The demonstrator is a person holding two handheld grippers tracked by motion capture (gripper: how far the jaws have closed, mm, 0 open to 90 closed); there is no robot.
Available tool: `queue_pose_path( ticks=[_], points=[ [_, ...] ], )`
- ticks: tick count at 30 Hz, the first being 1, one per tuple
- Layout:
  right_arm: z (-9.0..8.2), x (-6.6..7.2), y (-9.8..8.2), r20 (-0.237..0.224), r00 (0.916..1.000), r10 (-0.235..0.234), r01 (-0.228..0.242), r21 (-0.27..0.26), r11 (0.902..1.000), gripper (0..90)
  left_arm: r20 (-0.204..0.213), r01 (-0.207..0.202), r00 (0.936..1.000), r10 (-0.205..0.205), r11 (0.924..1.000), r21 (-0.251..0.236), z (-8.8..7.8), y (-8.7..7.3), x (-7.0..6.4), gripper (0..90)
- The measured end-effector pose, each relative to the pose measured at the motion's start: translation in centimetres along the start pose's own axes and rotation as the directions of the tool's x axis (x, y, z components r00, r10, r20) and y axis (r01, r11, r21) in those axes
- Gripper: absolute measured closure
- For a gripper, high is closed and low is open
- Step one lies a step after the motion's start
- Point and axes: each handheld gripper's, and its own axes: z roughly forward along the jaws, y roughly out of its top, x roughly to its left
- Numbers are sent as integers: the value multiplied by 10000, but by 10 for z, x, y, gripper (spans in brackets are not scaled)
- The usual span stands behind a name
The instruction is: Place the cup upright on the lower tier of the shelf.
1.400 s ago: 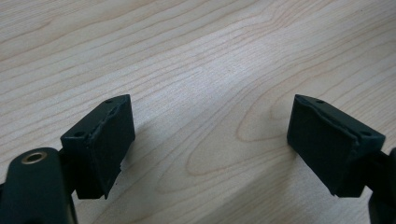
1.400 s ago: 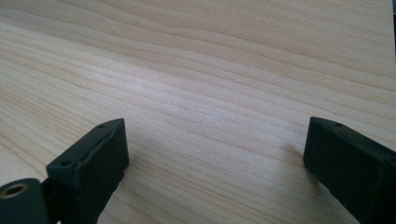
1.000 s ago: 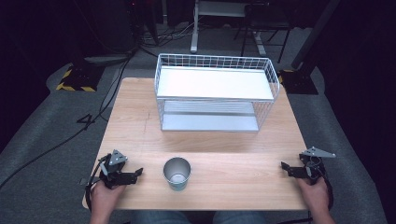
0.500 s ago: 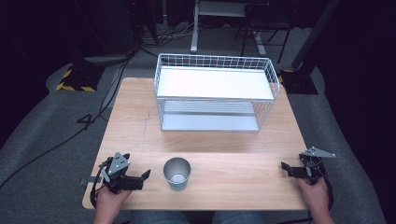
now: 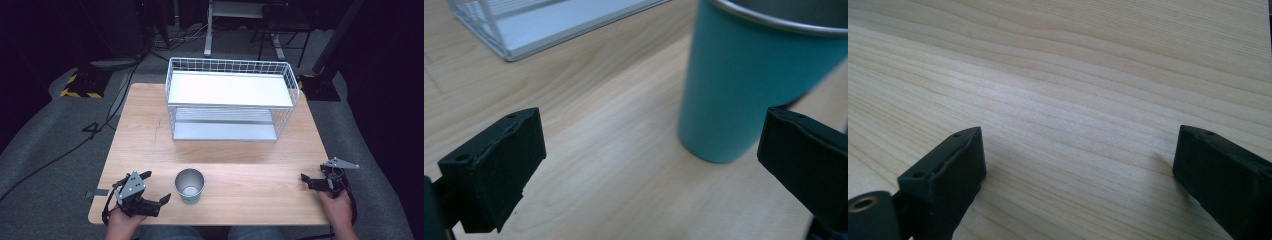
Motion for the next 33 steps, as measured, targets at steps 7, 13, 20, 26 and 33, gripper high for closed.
queue_pose_path(
  ticks=[7,13,20,26,33],
  points=[
    [0,0,0,-18,10000,-18,18,3,10000,70,150,-329,9993,333,9991,-277,-5,-1,-27,0],
    [0,0,0,-20,10000,-20,20,5,10000,70,522,130,9986,-92,9972,-735,-2,2,-36,0],
    [0,0,0,-19,10000,-20,20,6,10000,70,997,478,9942,-401,9960,-759,11,0,-43,0],
    [0,0,0,-19,10000,-19,19,5,10000,70,655,806,9952,-734,9900,-1160,25,-3,-49,18],
    [0,0,0,-19,10000,-19,19,5,10000,70,167,328,9994,-313,9946,-980,41,-1,-61,78]
  ],
)
